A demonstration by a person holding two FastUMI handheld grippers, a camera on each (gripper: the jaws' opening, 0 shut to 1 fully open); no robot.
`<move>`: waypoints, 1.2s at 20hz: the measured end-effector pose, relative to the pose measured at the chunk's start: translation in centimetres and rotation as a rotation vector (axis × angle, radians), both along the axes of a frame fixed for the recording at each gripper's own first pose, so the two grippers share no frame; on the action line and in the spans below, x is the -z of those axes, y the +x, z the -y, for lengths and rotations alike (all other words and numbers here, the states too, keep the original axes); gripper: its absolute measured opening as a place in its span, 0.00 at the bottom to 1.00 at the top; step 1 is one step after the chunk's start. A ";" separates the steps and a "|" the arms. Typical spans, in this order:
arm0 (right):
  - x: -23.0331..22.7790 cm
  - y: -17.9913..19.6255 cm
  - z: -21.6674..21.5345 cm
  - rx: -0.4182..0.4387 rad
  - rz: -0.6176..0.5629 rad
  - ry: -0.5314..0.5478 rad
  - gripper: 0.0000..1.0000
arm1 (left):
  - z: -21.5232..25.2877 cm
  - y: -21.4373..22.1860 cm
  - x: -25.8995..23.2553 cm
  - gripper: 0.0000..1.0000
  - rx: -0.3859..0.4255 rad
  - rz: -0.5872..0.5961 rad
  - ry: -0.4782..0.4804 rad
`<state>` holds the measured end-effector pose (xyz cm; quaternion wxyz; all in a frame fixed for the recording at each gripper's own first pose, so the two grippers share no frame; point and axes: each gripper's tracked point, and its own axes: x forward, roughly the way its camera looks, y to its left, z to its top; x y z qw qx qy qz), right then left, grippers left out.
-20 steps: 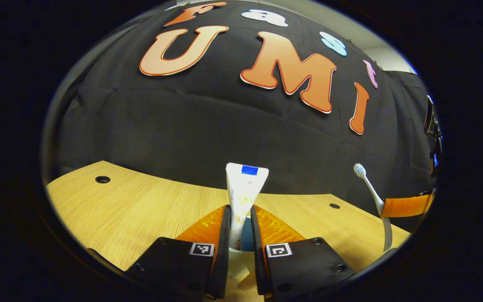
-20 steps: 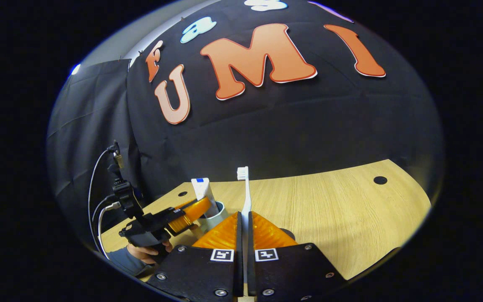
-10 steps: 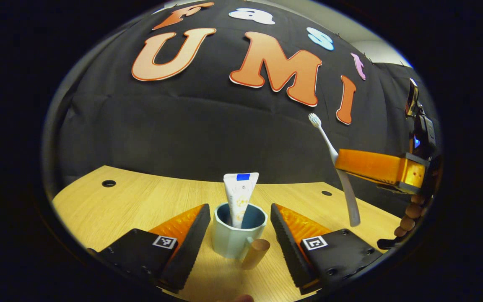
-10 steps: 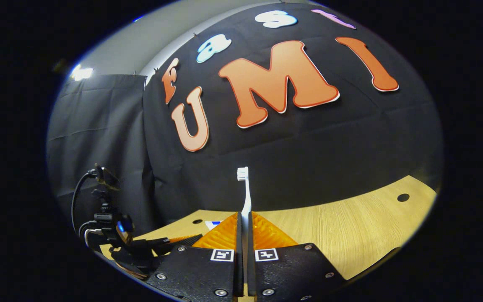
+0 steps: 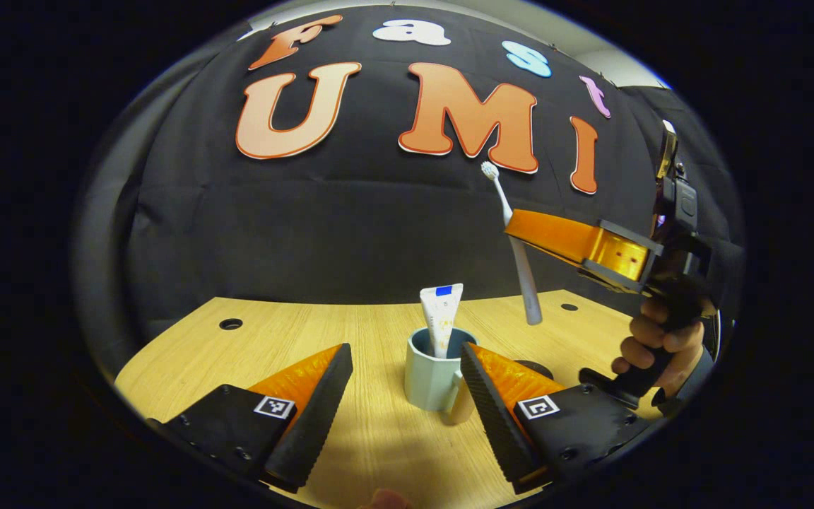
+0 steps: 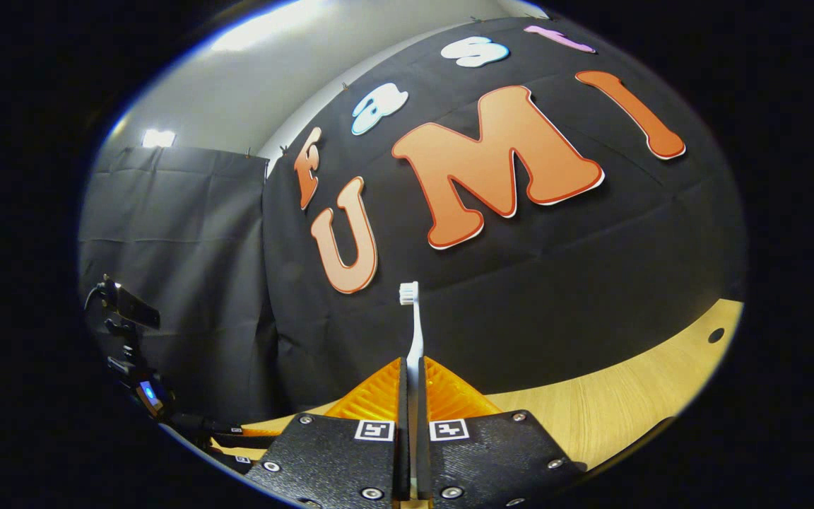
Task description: Put the toothbrush and toothpaste on the desktop into the cup, then pick up the cup and place it on the coaster on the desktop.
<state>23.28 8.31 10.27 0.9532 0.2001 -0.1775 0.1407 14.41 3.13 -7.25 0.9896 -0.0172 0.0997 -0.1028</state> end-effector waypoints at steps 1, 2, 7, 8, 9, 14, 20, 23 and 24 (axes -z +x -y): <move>0.0 0.5 0.0 0.013 0.006 0.018 0.04 | -0.6 -0.3 -0.2 0.99 -0.011 0.011 0.007; 0.1 0.6 -0.1 0.017 0.017 0.038 0.04 | -1.3 -0.6 -0.5 1.00 -0.030 0.024 0.003; 1.2 3.0 -0.3 0.047 0.037 0.057 0.04 | -2.3 -1.6 0.4 0.99 -0.045 0.006 -0.011; 1.6 3.6 -0.4 0.055 0.034 0.047 0.04 | -2.6 -1.7 0.6 0.99 -0.051 0.001 -0.014; 2.1 4.1 -0.4 0.062 0.034 0.037 0.04 | -3.0 -1.7 0.9 0.99 -0.059 -0.003 -0.016; 4.8 5.8 -0.7 0.069 0.001 0.041 0.05 | -4.4 -1.4 3.4 0.99 -0.090 -0.046 -0.024; 6.4 6.1 -1.4 0.065 -0.047 -0.015 0.07 | -3.7 -1.4 4.3 0.99 -0.088 -0.079 -0.049; 7.0 5.5 -0.8 0.047 -0.110 -0.019 0.13 | -3.1 -0.7 3.8 0.99 -0.088 -0.078 -0.047; 7.1 5.2 -0.6 0.034 -0.127 -0.017 0.20 | -2.8 -0.7 3.7 0.99 -0.088 -0.078 -0.042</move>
